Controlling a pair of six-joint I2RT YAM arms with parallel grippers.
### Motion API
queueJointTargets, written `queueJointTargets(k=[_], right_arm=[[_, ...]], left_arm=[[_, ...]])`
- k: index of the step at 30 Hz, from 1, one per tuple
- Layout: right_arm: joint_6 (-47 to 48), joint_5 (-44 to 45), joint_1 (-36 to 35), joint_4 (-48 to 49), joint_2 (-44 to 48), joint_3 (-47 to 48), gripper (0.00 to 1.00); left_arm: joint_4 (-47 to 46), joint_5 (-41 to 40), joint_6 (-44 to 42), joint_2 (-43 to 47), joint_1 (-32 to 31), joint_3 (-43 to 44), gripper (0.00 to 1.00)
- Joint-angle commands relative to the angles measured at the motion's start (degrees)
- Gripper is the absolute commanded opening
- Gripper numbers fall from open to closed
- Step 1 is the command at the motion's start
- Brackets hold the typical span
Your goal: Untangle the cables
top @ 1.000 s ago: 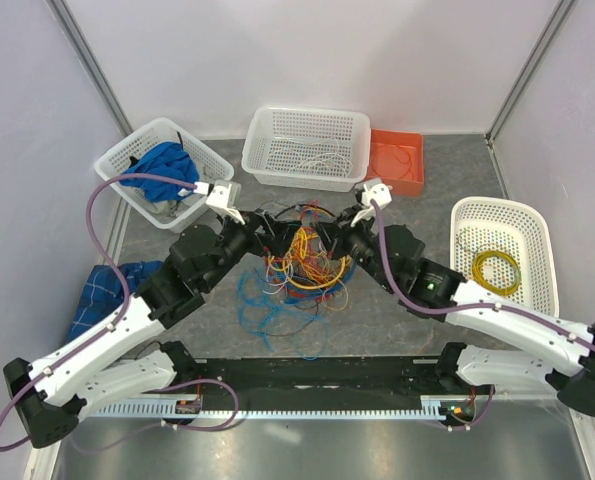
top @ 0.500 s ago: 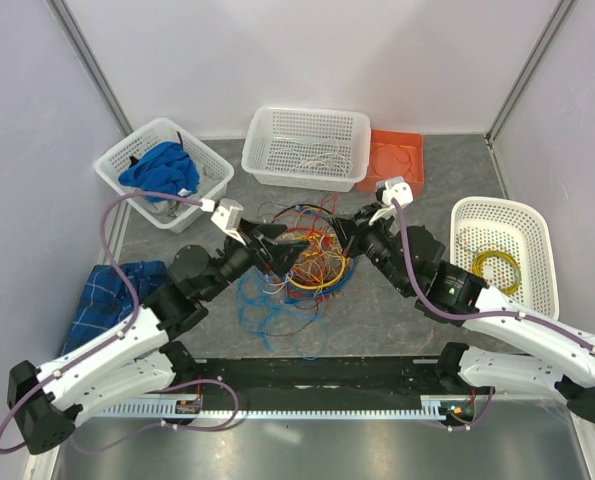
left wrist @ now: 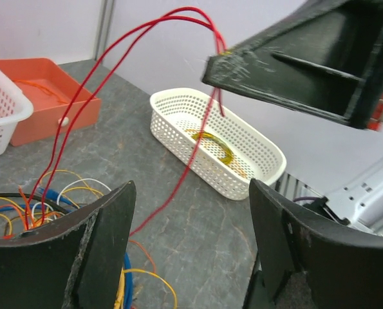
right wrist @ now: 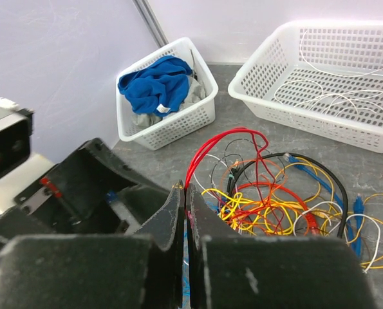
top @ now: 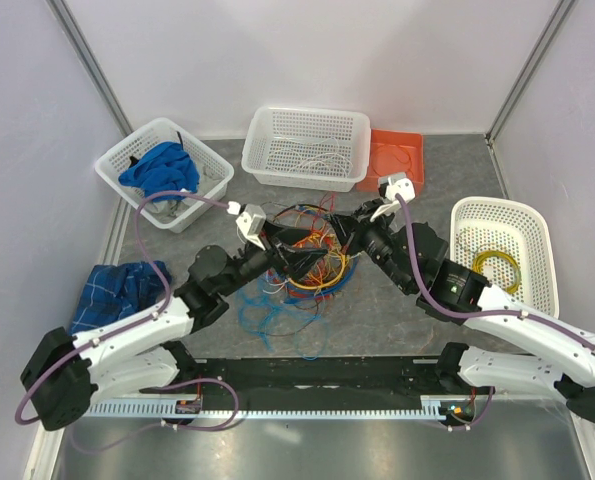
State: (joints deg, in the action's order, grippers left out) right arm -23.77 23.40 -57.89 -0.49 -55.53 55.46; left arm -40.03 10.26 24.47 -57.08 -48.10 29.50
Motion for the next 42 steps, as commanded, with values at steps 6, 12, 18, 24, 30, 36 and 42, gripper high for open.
queueJointTargets(k=[6, 12, 18, 24, 30, 36, 42], right_arm=[[-1.28, -2.39, 0.06, 2.87, 0.51, 0.52, 0.0], [0.03, 0.76, 0.06, -0.9, 2.61, 0.96, 0.32], [2.49, 10.51, 0.06, -4.52, 7.7, -0.08, 0.79], [3.91, 10.89, 0.14, -0.13, 10.44, -5.97, 0.77], [2.94, 0.35, 0.14, 8.55, 7.99, -10.02, 0.71], [2.85, -5.45, 0.14, 16.03, 4.56, -10.37, 0.7], [2.85, -6.52, 0.14, 22.37, 4.64, -10.73, 0.66]], left_arm=[[-5.76, -3.23, -4.08, -9.1, -0.16, 8.99, 0.46], [4.92, -5.42, -5.48, -6.3, -0.16, 12.16, 0.02], [33.4, -10.0, -4.25, -2.25, -0.07, 27.7, 0.02], [52.23, -9.03, -3.82, -5.58, -0.07, 45.54, 0.02], [57.43, -7.72, -3.82, -10.07, -0.07, 53.73, 0.02], [57.35, -6.92, -3.29, -10.86, -0.07, 54.61, 0.02], [57.7, -6.22, -3.2, -11.12, -0.07, 54.18, 0.02]])
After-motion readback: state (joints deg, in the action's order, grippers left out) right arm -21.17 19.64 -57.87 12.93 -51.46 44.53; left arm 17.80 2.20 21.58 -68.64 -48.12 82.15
